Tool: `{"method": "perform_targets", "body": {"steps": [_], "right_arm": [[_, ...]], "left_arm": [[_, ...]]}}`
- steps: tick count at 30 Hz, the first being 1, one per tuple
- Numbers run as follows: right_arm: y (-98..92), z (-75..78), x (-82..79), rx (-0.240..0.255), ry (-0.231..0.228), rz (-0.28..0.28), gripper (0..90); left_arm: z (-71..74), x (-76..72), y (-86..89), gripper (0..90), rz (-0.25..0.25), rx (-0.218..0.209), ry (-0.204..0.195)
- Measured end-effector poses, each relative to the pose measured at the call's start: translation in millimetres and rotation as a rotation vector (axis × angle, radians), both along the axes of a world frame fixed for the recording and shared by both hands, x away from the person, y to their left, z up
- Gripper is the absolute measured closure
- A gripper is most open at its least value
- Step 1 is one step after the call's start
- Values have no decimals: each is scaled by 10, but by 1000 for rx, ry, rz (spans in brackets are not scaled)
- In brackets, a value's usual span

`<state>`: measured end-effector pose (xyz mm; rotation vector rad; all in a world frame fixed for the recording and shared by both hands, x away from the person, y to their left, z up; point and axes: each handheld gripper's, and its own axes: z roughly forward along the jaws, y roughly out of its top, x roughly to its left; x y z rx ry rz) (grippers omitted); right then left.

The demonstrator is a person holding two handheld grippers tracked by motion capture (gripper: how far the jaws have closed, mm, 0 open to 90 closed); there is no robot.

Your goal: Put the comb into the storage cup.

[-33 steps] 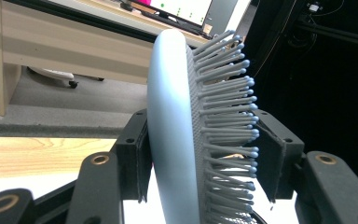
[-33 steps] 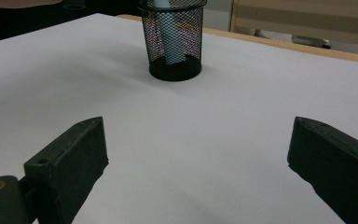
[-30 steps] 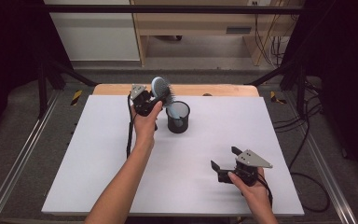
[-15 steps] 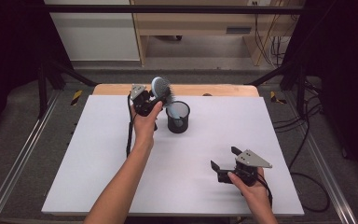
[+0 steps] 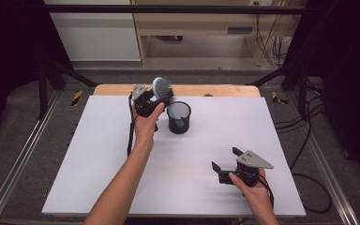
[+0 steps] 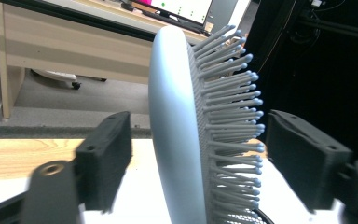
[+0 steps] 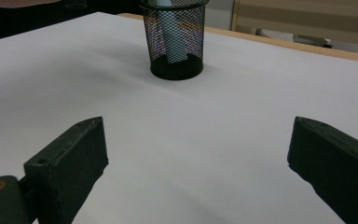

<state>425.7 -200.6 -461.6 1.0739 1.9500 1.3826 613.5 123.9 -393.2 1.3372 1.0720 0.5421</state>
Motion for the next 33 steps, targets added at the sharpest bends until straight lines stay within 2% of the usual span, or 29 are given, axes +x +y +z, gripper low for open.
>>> {"method": "perform_targets", "body": {"steps": [5, 10, 20, 25, 33], "right_arm": [[1, -1, -1, -1, 0, 1, 51], [6, -3, 0, -3, 0, 0, 50], [7, -4, 0, -3, 0, 2, 50], [6, -3, 0, -3, -1, 2, 50], [7, -5, 1, -6, 0, 2, 50]], "left_arm": [[4, -4, 1, 108, -8, 0, -2], [6, -7, 0, 72, -11, 7, -7], [13, -16, -4, 48, -15, 13, -19], [11, -23, -8, 43, -20, 37, -29], [7, -24, 12, 40, -18, 44, -37]]}}
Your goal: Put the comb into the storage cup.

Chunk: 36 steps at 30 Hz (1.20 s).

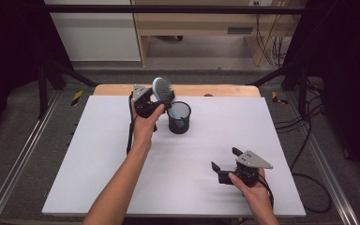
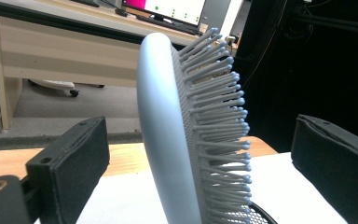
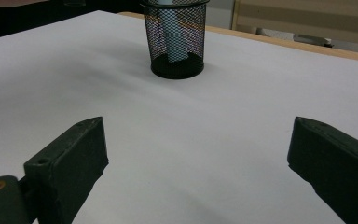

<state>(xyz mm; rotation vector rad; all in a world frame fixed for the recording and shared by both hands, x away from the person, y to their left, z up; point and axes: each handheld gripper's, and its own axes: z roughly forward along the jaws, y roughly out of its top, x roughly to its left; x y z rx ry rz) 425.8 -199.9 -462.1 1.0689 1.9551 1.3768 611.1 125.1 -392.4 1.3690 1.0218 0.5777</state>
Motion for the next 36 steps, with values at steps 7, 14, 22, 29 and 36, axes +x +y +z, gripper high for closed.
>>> {"method": "perform_targets", "body": {"steps": [7, 14, 22, 29, 36], "right_arm": [[3, -2, 1, -2, 0, 0, 50], [3, -2, 1, -2, 0, 0, 51], [7, -4, 0, -3, 2, 0, 51], [11, -5, 2, -4, 1, 1, 50], [11, -6, 2, -5, 1, 1, 50]], "left_arm": [[3, -12, 26, 29, -4, -11, -10], [6, -45, 30, 26, -17, -21, -12], [7, -78, 43, 26, -23, -15, -23], [11, -99, 35, 26, -27, 8, -34], [-7, -97, 53, 27, -20, 13, -29]]}}
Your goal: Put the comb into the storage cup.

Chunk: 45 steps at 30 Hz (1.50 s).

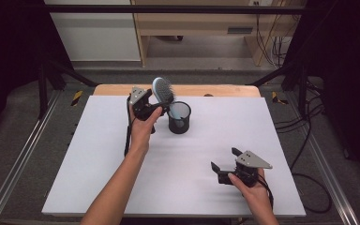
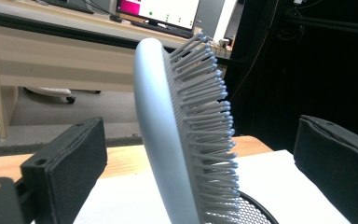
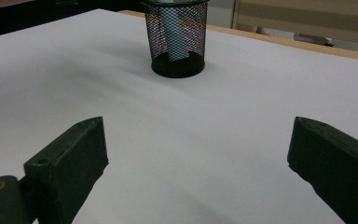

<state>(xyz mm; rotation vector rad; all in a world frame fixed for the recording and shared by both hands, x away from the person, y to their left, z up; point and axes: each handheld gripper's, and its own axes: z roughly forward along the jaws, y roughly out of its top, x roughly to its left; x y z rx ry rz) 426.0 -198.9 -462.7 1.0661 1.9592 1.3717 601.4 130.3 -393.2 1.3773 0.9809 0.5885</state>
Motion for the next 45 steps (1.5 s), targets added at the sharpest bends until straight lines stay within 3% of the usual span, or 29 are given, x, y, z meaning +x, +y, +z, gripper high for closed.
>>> {"method": "perform_targets", "body": {"steps": [45], "right_arm": [[27, 5, 0, 2, -1, 9, 49]], "left_arm": [[11, -162, 58, 13, -15, 77, 3]]}}
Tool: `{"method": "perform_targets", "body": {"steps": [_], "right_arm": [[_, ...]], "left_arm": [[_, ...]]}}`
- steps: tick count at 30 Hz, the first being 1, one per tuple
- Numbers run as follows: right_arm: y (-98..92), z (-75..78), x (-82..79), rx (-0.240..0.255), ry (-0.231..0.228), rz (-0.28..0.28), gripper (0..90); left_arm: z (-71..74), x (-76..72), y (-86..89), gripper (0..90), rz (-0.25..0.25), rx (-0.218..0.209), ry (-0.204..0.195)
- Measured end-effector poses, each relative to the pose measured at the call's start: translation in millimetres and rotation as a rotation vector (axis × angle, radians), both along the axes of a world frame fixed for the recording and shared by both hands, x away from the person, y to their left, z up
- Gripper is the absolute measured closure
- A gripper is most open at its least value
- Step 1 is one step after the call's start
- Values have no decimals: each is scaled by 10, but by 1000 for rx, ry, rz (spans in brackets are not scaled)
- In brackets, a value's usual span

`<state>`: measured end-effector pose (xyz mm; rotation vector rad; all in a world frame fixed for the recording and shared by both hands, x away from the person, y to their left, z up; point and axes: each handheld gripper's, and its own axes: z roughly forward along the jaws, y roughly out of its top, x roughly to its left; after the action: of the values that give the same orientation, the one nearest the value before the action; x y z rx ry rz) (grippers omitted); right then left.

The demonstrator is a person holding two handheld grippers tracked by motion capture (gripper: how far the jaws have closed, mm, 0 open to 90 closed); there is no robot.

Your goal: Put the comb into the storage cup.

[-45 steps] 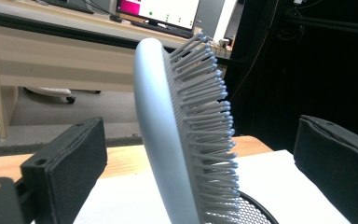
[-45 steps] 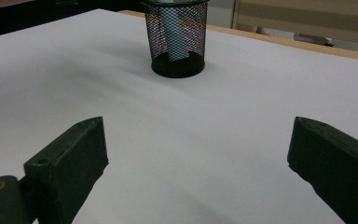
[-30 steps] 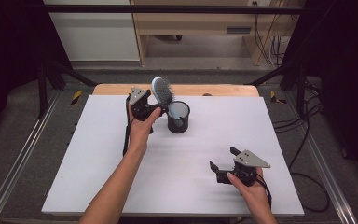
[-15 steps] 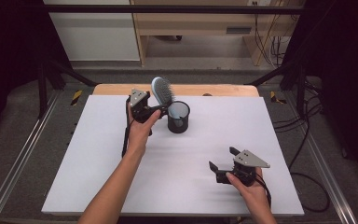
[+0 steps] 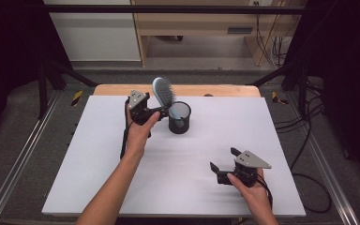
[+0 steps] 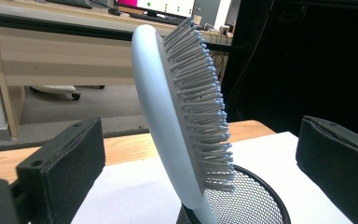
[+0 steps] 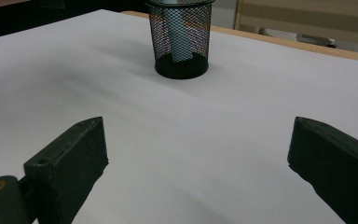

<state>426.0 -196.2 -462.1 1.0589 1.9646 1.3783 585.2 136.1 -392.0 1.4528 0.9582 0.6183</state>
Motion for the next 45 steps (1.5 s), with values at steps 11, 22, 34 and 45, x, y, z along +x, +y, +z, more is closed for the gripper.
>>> {"method": "perform_targets", "body": {"steps": [11, 22, 34, 45], "right_arm": [[9, 0, -3, -3, 0, 0, 49], [14, -1, 1, -3, 2, 2, 47], [20, -2, 2, -9, 1, 6, 47], [25, -1, -1, -10, 1, 7, 47]], "left_arm": [[8, -87, 31, 13, -3, 69, -22], [2, -176, 77, 14, -17, 86, -21], [30, -266, 175, 13, -19, 89, -25], [105, -337, 251, 13, -26, 78, -37]]}}
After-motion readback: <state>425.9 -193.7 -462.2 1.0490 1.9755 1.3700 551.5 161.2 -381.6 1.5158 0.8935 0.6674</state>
